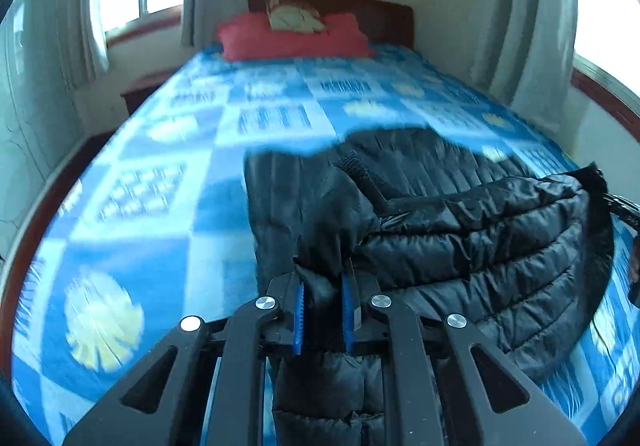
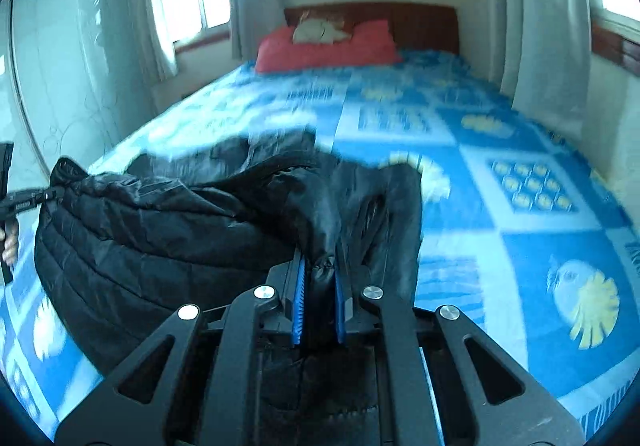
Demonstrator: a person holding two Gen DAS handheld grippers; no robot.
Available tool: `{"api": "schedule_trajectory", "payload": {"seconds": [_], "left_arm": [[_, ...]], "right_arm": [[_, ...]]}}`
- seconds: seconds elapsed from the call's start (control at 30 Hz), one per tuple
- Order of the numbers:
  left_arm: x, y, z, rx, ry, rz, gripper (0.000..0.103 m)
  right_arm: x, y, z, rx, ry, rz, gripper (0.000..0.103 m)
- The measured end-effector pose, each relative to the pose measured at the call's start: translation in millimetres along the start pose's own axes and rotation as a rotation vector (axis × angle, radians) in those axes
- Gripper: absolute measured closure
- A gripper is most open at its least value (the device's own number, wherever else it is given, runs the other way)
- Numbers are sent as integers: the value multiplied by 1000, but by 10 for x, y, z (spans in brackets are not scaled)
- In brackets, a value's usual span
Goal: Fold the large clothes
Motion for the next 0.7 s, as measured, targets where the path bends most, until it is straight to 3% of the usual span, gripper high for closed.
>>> {"api": "schedule_trajectory", "payload": {"seconds": [0.17,0.37,0.5,0.7], "left_arm": [[-839,116,165,-53,-43,-56,89],[-1526,307,817,-175,14,-116,89],[-1733,427,1285,-238,68,-133,89],[-1603,556,1955,-278,158,-140,89]], "right_arm": [[-735,-117,262,50,-45,57,92],[-1433,-241,910,109,-24,88,92],[-1600,-325,1459,146,28,99,92],[-1440,-528,2157,158,126,141,92]]}}
Point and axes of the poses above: each gripper's, at about its wrist camera, not at the fingertips, and z roughly the way its jaws point, y to its left, x to its underside, the point moved 7 cm from there along z, roughly the way its jaws point, and after that the axes turned 14 degrees about y, right-handed, at the moved point
